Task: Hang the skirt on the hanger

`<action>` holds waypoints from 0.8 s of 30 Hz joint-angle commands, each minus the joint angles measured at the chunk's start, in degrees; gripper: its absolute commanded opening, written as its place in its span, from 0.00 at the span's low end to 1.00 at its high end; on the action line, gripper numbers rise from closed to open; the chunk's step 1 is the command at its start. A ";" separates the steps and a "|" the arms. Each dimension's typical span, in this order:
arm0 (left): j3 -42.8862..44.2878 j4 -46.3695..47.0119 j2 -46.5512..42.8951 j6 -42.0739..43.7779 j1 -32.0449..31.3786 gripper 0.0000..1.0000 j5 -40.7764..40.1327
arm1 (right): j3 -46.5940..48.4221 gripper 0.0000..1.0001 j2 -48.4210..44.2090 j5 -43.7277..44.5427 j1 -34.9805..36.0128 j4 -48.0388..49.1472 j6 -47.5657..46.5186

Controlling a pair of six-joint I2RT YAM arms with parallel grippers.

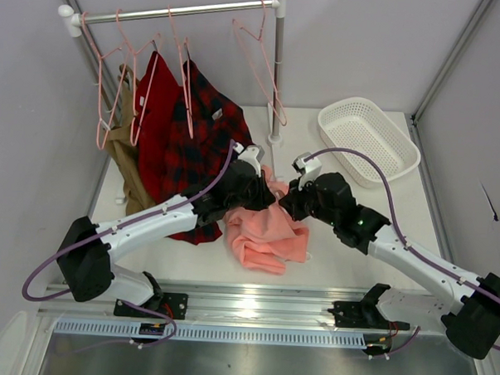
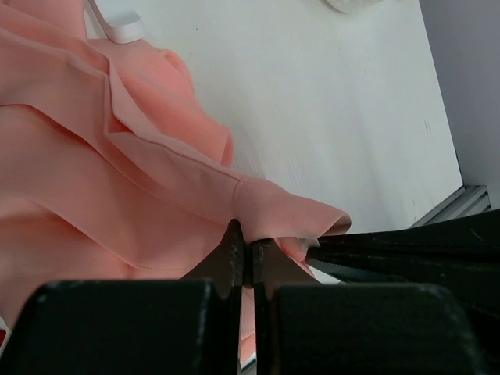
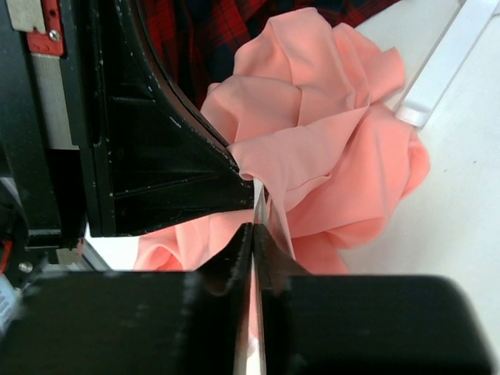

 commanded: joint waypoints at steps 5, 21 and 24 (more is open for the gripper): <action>-0.60 1.51 -1.67 -1.14 0.17 0.00 -0.05 | 2.84 0.00 -1.08 2.55 -0.08 2.75 0.51; -4.20 5.63 -1.41 -1.67 0.17 0.01 1.61 | -2.96 0.00 -7.24 -10.99 -9.22 14.17 24.32; -3.76 6.25 -1.76 -0.62 -0.18 0.01 2.40 | -2.17 0.00 -6.10 -13.09 -10.80 14.17 25.65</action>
